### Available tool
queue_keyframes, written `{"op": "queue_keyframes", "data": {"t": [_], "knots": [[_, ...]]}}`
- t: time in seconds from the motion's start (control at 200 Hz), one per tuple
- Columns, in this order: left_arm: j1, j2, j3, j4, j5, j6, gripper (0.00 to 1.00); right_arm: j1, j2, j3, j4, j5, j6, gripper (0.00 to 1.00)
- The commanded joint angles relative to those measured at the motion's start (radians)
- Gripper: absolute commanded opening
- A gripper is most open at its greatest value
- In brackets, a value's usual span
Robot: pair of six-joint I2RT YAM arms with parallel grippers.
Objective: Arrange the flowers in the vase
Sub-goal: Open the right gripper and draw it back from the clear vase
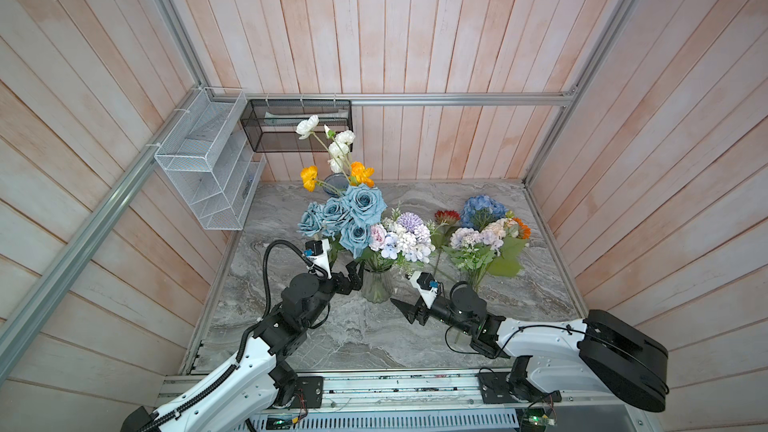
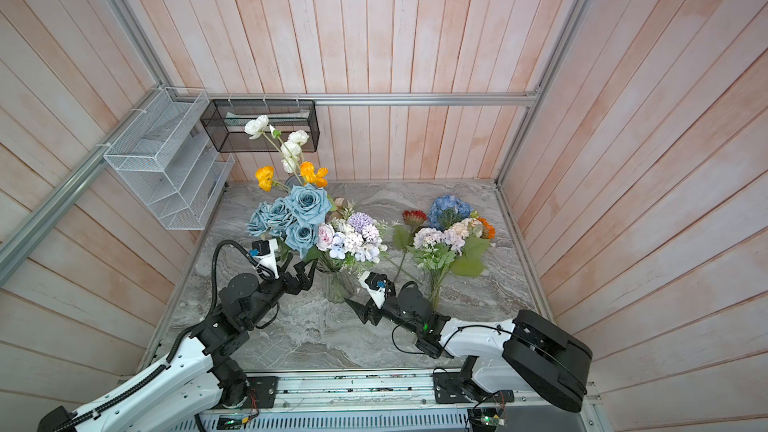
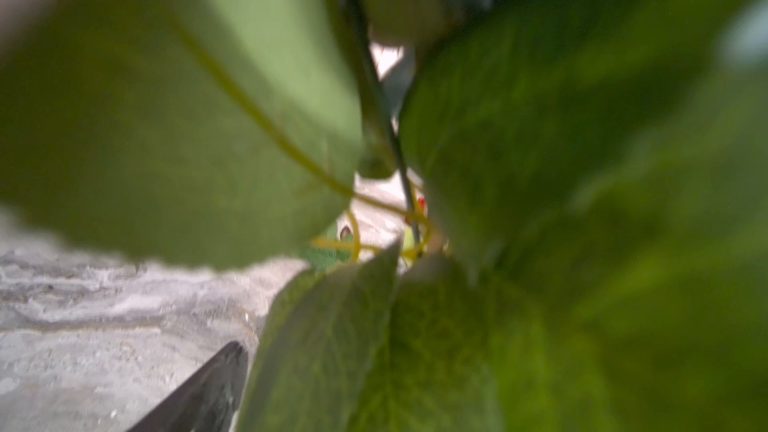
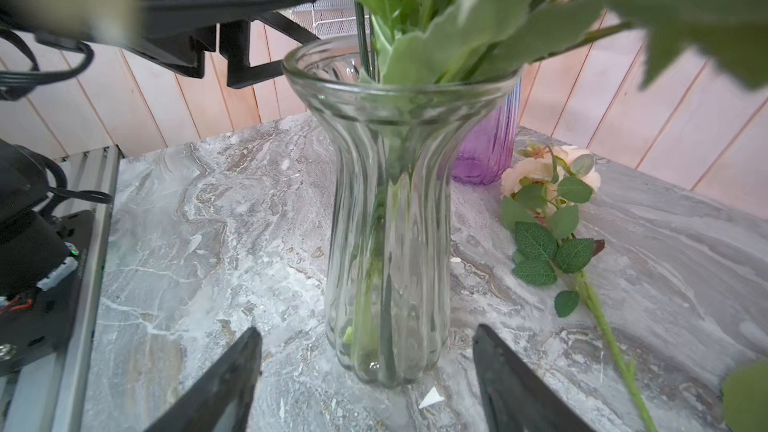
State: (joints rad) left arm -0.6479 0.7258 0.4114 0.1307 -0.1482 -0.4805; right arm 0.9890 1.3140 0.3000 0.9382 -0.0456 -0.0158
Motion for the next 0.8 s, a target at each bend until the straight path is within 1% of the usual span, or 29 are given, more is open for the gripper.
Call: {"op": "queue_keyframes", "data": {"t": [0.0,0.125,0.245,0.32,0.505,0.62,0.68,0.79], "knots": [[0.004,-0.046,0.005,-0.101,0.016,-0.032,1.0,0.007,0.055,0.06,0.106,0.018,-0.059,0.8],[0.005,-0.098,-0.016,-0.141,-0.035,-0.063,1.0,0.007,0.109,0.073,0.182,0.029,-0.06,0.8],[0.005,-0.118,-0.047,-0.119,-0.089,-0.095,1.0,0.007,0.159,0.105,0.21,0.005,-0.07,0.8],[0.007,-0.104,-0.061,-0.09,-0.122,-0.117,1.0,0.007,0.198,0.121,0.237,-0.002,-0.076,0.8],[0.01,-0.028,-0.076,-0.001,-0.139,-0.124,1.0,0.002,0.275,0.153,0.321,0.017,-0.087,0.78],[0.012,-0.008,-0.085,0.01,-0.155,-0.127,1.0,-0.005,0.319,0.177,0.344,0.0,-0.089,0.72],[0.013,-0.014,-0.095,0.001,-0.171,-0.134,1.0,-0.012,0.345,0.191,0.366,-0.008,-0.088,0.66],[0.017,-0.046,-0.119,-0.025,-0.196,-0.153,1.0,-0.035,0.385,0.211,0.39,-0.024,-0.09,0.53]]}}
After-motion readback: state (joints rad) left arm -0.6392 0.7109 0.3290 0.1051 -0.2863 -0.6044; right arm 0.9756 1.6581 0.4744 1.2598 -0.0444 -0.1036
